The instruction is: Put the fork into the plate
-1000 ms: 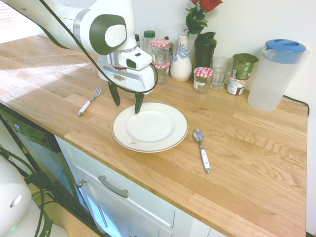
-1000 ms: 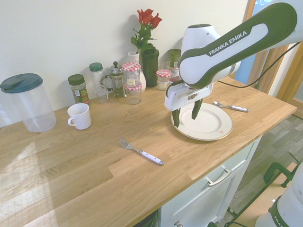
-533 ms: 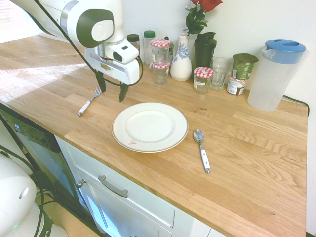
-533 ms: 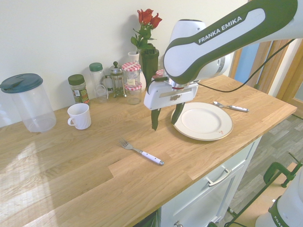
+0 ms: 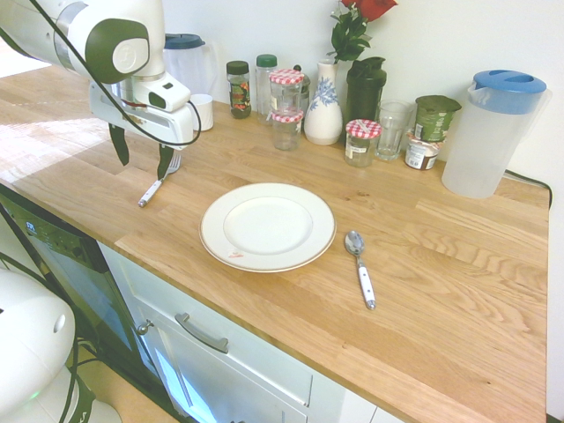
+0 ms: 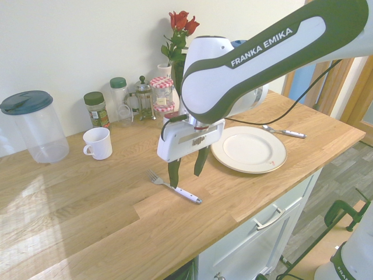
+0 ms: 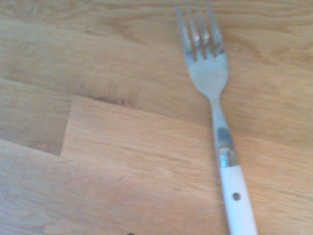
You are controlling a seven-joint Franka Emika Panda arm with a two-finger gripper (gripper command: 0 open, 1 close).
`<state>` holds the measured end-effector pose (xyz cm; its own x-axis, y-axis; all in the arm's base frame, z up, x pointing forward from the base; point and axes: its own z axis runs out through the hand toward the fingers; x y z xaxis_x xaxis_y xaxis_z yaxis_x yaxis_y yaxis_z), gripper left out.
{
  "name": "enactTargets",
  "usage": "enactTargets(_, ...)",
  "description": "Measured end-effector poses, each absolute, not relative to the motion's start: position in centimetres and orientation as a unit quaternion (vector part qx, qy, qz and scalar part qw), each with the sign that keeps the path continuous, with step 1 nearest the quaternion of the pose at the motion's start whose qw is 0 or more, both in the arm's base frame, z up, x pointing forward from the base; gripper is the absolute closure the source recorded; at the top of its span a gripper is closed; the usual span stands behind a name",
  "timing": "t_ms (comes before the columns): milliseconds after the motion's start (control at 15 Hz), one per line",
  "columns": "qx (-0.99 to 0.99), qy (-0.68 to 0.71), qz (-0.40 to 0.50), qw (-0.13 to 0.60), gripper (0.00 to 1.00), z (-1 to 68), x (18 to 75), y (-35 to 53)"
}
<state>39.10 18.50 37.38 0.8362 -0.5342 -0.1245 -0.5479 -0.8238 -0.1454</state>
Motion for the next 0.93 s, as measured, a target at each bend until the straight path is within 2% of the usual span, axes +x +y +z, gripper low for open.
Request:
enactTargets(600,-0.962,0.26,0.051,0.06,0.0,34.6,38.8,18.9)
enactTargets(667,-0.963,0.259,0.05,0.056,1.0,34.3,38.8,18.8)
enactTargets(933,-0.969,0.239,0.026,0.053,1.0,33.7,38.7,18.4)
